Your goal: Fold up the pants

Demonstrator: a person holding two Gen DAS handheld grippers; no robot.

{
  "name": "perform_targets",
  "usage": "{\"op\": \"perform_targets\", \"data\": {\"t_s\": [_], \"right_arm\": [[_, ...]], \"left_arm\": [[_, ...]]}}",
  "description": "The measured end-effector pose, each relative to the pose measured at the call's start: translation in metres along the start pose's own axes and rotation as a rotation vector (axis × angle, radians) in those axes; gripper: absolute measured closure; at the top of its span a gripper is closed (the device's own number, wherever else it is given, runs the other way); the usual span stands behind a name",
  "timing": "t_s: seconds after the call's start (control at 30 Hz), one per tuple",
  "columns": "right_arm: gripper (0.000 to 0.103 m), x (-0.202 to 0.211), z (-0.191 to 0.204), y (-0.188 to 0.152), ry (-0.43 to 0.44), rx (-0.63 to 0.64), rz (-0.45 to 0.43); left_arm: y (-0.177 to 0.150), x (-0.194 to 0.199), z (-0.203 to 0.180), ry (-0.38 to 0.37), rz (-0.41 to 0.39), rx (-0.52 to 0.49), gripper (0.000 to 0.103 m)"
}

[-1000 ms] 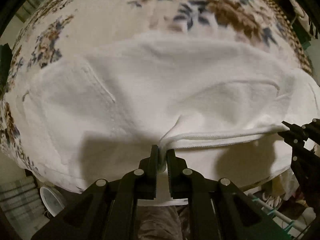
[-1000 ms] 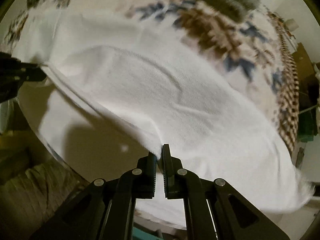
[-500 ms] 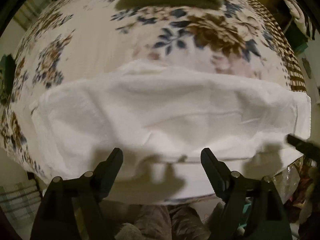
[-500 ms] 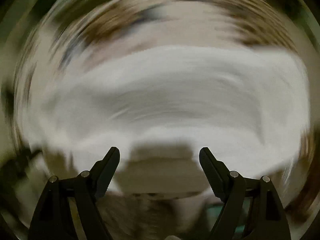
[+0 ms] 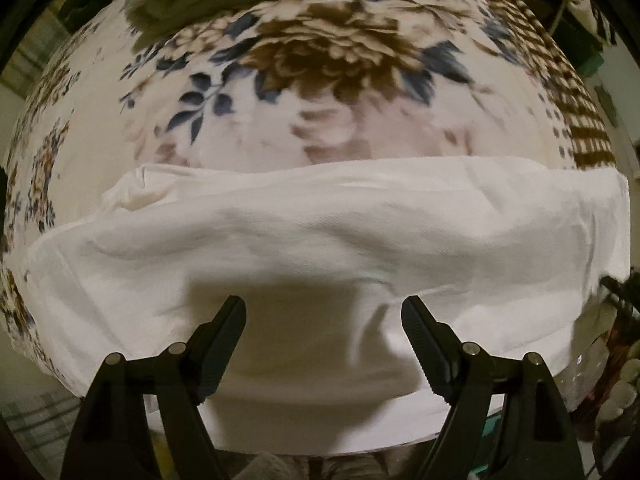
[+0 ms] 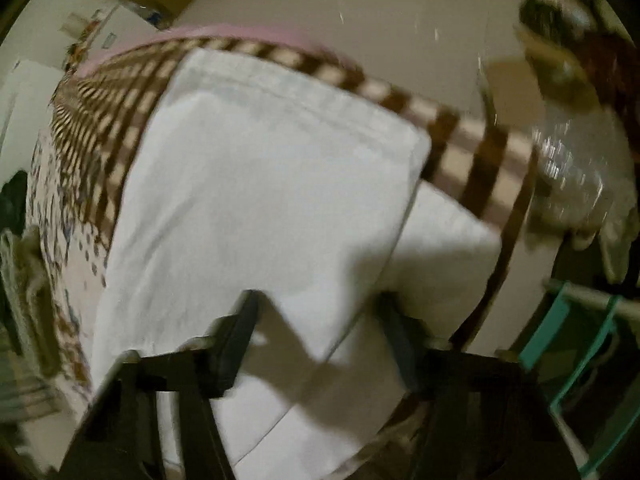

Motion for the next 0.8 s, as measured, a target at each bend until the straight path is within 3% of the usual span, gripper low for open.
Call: {"op": "perform_targets", "data": {"t_s": [0.17,0.27,0.37,0.47,0.53,0.57,0.63,0.8], "right_arm": [[0.099,0.046,-0.002,-0.020,0.034,0.060,-0.079],[0.099,0.066,-0.020,-0.026,0.053,0.032,-0.053],[0.100,0.072,-0.036,-0.009,0.021,0.047,-0.028],[0.098,0.056,-0.031,-0.004,-0.019,0.099,0.040],[0.090,0.040,-0.022,-0.018,-0.029,0.133,0.143],[0.077,0.038,-0.008,-0.027,0.015,0.145,0.163],[0.060,0.046,0.017,-0.048,0.071,0.171,0.184],[0.060,0.054,0.084,-0.153,0.213,0.205,0.361]], "left_arm": [[-0.014,0.010,0.010,0.004,0.008,-0.025,0.024],[-0.022,0.015,0.018,0.000,0.017,-0.001,0.024],[-0.033,0.013,0.031,-0.003,0.037,0.049,0.024],[-0.043,0.010,0.046,-0.005,0.044,0.093,0.024],[-0.051,0.009,0.059,-0.001,0.055,0.122,0.024],[-0.056,0.010,0.068,0.005,0.056,0.140,0.024],[-0.065,0.014,0.086,0.014,0.053,0.167,0.024],[-0.096,0.020,0.151,0.031,0.064,0.272,0.024]]}}
Point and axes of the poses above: each gripper's, at about its wrist camera, not at the fingertips, and x roughly against the way its jaws point, z to its left, y to its top, the point moved 10 cm from there along -x, roughly the way its jaws point, and after that the axes turned 2 degrees about -z, right-handed, at the moved point
